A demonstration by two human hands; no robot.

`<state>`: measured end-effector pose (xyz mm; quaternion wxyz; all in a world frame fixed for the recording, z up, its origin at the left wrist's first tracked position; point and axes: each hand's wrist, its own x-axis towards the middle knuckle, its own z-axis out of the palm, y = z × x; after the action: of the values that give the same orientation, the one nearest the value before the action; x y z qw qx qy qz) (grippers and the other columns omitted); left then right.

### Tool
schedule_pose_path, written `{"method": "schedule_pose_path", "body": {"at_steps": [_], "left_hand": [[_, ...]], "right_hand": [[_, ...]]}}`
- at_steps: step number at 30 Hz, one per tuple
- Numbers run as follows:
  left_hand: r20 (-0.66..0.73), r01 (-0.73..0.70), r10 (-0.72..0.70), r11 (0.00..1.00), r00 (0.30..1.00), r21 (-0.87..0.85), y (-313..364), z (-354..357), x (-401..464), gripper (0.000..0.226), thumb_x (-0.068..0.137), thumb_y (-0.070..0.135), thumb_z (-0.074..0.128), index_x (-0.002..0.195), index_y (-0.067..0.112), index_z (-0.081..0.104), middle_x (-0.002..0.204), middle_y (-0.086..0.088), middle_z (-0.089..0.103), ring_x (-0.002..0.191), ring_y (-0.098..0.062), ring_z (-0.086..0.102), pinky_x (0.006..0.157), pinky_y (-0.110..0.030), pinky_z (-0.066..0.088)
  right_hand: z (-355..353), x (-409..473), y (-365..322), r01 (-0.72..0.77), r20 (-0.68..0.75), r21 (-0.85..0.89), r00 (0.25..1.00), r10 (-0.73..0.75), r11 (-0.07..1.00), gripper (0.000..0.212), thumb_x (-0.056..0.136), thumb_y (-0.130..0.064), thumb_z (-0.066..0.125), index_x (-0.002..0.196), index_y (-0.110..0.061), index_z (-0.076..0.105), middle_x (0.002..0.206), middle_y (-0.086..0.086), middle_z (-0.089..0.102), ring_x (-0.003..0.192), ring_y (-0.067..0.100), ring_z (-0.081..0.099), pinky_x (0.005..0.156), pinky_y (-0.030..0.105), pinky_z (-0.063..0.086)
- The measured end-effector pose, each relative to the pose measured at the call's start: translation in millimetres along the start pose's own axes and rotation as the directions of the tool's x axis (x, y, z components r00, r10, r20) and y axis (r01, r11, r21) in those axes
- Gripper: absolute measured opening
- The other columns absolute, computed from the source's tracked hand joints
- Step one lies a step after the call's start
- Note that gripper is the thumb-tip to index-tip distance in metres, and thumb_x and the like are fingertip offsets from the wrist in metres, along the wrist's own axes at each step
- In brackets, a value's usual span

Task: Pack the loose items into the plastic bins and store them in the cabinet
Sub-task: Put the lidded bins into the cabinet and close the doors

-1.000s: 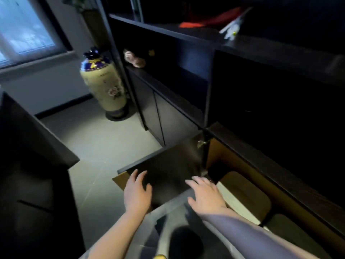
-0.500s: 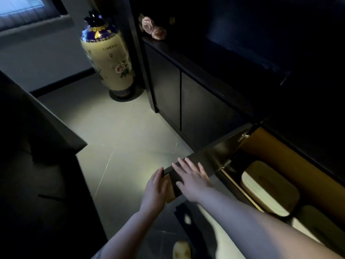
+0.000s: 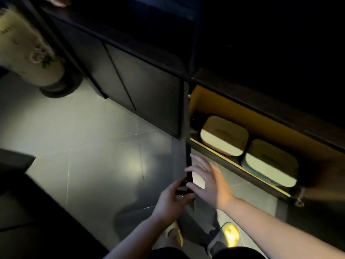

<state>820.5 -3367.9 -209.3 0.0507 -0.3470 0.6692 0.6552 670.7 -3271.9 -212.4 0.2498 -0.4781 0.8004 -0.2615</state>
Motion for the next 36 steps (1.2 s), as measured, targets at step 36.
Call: {"method": "schedule_pose_path", "body": {"at_steps": [36], "left_hand": [[0.65, -0.43, 0.026, 0.77, 0.759, 0.471, 123, 438, 22, 0.027, 0.086, 0.017, 0.059, 0.11, 0.028, 0.061, 0.112, 0.005, 0.063, 0.106, -0.014, 0.058, 0.086, -0.022, 0.044]], "right_hand": [[-183, -387, 196, -0.876, -0.581, 0.33, 0.106, 0.807, 0.353, 0.047, 0.088, -0.02, 0.057, 0.135, -0.023, 0.05, 0.143, -0.001, 0.045, 0.134, 0.018, 0.035, 0.11, 0.031, 0.027]]}}
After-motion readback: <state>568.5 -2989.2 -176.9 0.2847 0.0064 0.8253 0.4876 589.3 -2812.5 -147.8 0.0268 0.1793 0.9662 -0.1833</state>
